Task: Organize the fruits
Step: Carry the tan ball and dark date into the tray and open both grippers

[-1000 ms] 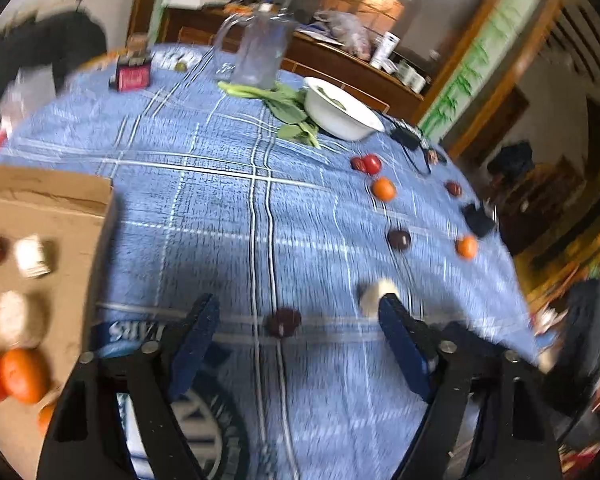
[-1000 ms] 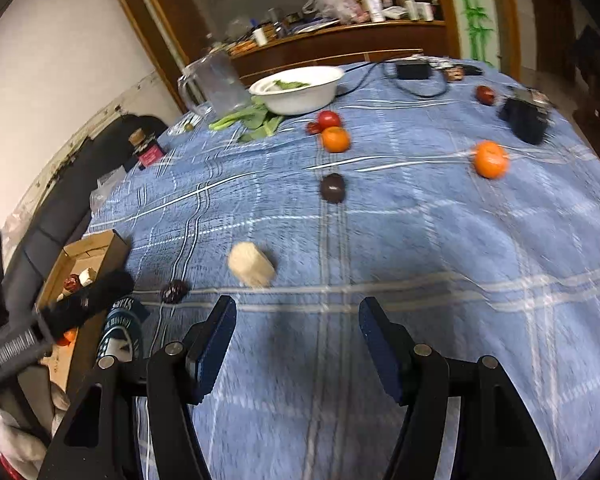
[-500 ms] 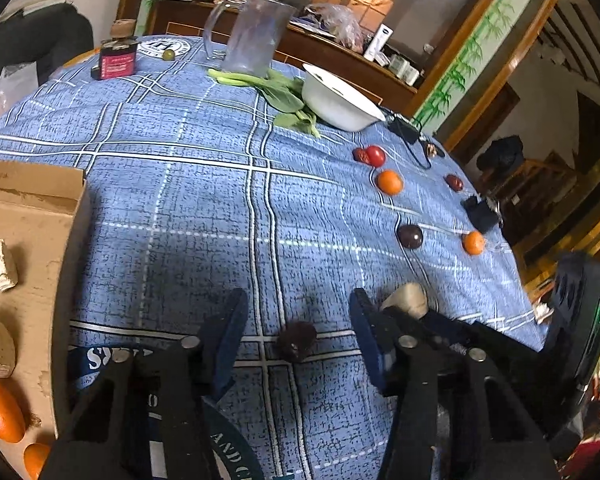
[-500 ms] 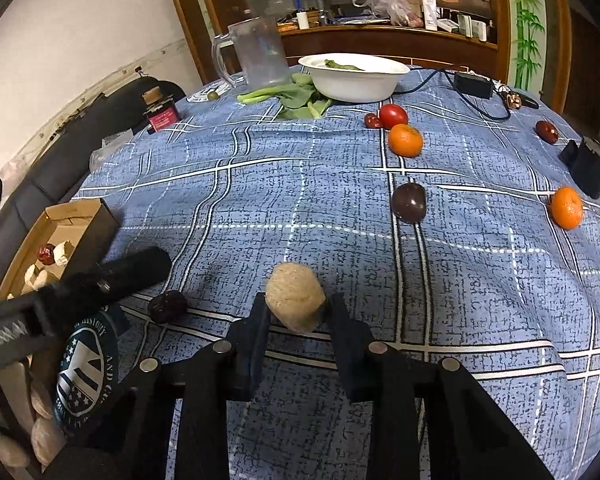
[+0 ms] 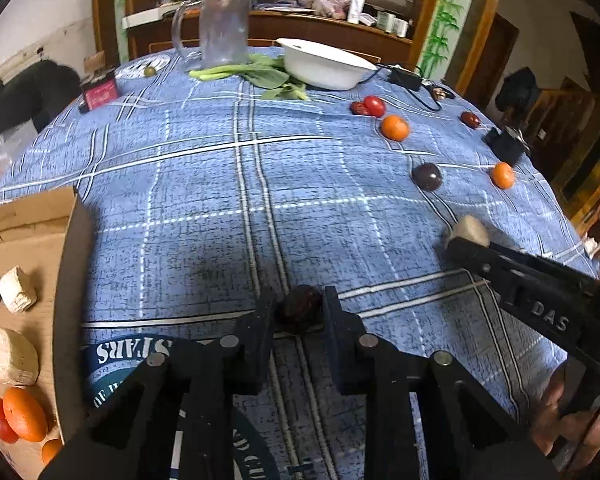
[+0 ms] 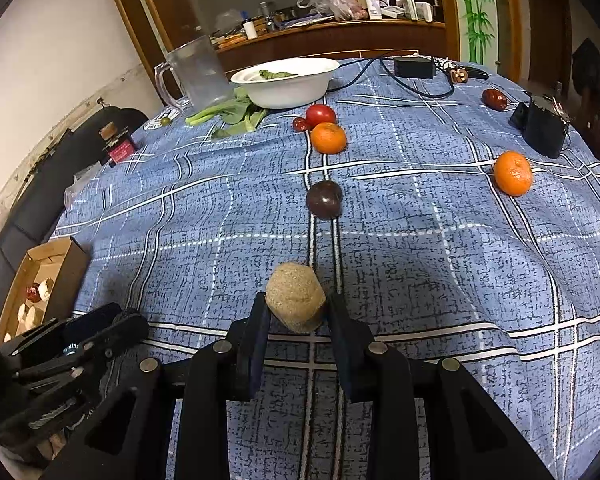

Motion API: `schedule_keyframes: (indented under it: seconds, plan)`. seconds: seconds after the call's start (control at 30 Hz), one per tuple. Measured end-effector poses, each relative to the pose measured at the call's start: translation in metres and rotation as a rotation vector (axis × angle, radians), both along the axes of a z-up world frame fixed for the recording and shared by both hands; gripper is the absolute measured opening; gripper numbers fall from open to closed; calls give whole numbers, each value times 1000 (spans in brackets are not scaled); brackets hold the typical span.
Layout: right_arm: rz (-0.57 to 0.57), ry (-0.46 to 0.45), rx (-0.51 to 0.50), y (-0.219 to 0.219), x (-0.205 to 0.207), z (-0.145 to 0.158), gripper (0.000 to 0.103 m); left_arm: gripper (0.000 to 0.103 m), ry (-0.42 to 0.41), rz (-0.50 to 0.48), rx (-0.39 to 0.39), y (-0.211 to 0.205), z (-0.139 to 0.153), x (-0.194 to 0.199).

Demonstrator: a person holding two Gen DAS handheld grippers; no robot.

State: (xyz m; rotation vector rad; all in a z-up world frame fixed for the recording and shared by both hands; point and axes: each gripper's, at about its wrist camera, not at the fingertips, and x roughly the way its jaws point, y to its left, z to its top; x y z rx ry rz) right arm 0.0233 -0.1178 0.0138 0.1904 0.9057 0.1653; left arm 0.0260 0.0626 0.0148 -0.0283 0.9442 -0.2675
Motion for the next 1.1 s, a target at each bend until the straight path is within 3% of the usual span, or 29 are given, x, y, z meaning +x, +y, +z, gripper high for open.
schedule_keyframes:
  seconds: [0.37,1.1]
  plan:
    - [6,-27,-32,6,-1,4,31,22,-41,-79,-100,-10,10,-12]
    - [-5,12,32,2,2,-2,31,22,13,-30,-184,3,5,-5]
